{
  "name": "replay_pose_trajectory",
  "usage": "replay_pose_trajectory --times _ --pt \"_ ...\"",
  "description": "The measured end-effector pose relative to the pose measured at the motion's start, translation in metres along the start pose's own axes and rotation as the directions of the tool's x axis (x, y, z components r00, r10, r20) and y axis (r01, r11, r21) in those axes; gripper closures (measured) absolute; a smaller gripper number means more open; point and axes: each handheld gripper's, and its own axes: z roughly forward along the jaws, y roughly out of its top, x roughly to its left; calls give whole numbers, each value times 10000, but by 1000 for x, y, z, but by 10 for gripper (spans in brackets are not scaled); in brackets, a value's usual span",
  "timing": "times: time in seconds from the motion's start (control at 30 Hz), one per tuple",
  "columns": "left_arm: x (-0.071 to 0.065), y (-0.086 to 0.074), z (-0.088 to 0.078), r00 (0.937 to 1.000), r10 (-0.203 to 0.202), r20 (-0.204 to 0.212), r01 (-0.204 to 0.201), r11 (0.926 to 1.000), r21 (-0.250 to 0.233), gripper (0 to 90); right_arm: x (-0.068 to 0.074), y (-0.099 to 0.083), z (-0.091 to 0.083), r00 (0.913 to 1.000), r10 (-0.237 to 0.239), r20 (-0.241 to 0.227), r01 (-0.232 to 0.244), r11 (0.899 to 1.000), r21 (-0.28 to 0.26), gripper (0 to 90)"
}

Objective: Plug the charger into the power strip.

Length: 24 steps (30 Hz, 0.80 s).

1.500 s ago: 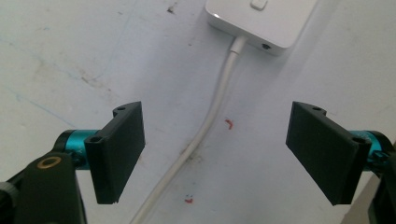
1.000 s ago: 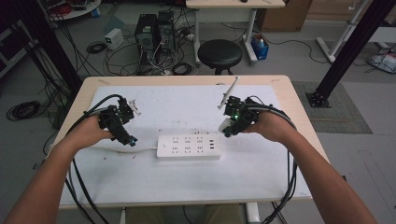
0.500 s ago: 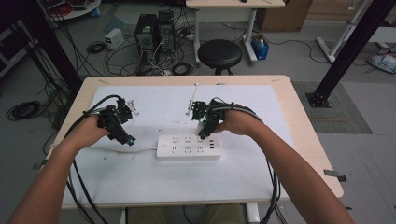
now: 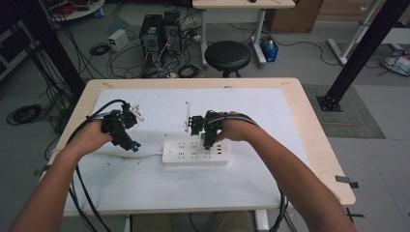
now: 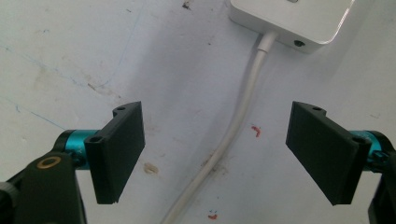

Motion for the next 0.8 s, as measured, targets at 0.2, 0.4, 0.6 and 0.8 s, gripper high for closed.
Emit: replay_pose_trajectory --times 0.2,0.4,0.6,0.8 --pt "2 -2 1 9999 37 122 -36 10000 -88 196 1 2 7 9998 -217 -30 218 9996 195 619" --pt "4 -2 6 9998 17 222 -15 10000 -86 196 -1 2 9 9993 -356 -125 357 9993 99 620" --pt "4 -1 11 9994 178 310 -179 9998 32 196 -3 3 10 9992 -320 -219 323 9994 91 622" --pt "5 -1 14 9993 103 349 -104 9999 28 196 0 5 17 9991 -394 -143 399 9985 372 623"
